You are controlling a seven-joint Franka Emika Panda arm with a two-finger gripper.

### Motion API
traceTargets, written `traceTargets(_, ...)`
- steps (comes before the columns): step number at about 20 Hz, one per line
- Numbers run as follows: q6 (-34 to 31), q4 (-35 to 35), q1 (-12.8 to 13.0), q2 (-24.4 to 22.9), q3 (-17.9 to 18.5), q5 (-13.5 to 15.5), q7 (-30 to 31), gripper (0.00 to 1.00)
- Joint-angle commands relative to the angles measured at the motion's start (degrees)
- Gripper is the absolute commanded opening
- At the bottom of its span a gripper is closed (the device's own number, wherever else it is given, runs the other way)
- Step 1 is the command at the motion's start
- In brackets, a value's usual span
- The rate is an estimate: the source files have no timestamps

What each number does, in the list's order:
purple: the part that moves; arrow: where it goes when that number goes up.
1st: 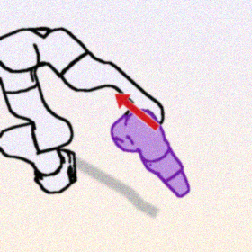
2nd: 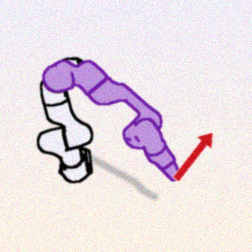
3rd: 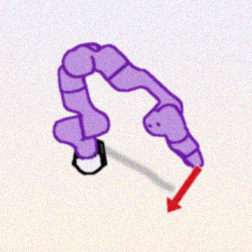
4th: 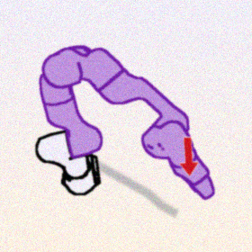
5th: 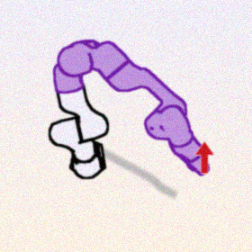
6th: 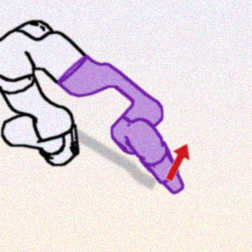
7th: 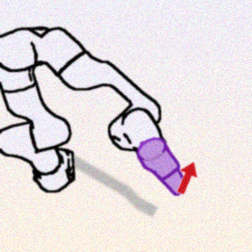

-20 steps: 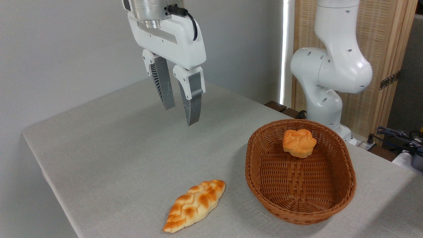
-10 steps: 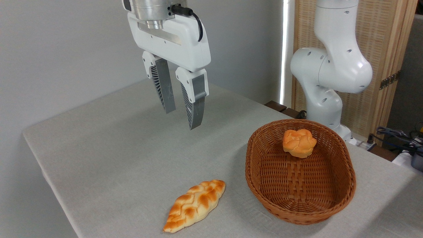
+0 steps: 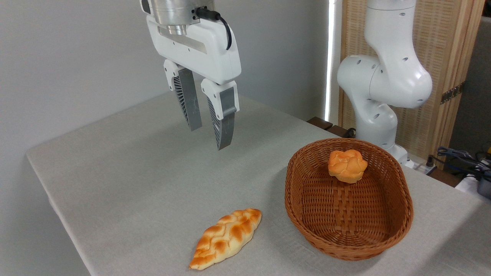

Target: Put bread into the basket

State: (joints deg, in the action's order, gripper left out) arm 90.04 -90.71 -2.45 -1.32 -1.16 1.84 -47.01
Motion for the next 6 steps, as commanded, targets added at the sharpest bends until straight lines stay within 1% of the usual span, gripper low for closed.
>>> traceTargets(1,-0.6,0.6,0.3,0.4,0.1,0.7,-0.1,1.0)
traceTargets(6,-0.6,0.7,0.3,0.4,0.1,0.7,-0.3,1.0)
